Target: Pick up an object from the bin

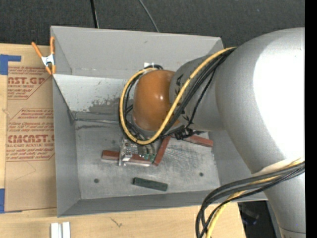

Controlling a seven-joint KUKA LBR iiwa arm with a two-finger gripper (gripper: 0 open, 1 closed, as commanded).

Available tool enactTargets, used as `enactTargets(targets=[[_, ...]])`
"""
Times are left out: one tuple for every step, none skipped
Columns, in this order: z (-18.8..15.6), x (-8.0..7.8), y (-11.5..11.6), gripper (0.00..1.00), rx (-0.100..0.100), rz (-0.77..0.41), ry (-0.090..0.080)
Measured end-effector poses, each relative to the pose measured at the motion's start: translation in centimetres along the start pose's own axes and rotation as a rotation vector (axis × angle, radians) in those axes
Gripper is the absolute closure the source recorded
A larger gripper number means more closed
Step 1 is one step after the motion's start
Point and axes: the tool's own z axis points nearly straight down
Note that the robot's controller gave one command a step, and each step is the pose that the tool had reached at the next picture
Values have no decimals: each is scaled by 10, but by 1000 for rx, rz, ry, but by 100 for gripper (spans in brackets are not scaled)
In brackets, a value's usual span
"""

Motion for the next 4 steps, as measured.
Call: enactTargets(targets=[[-101,2,14,100,5,22,9],[-101,2,14,100,5,22,9],[-137,-8,12,100,6,24,12],[-150,-10,12,100,5,21,6]])
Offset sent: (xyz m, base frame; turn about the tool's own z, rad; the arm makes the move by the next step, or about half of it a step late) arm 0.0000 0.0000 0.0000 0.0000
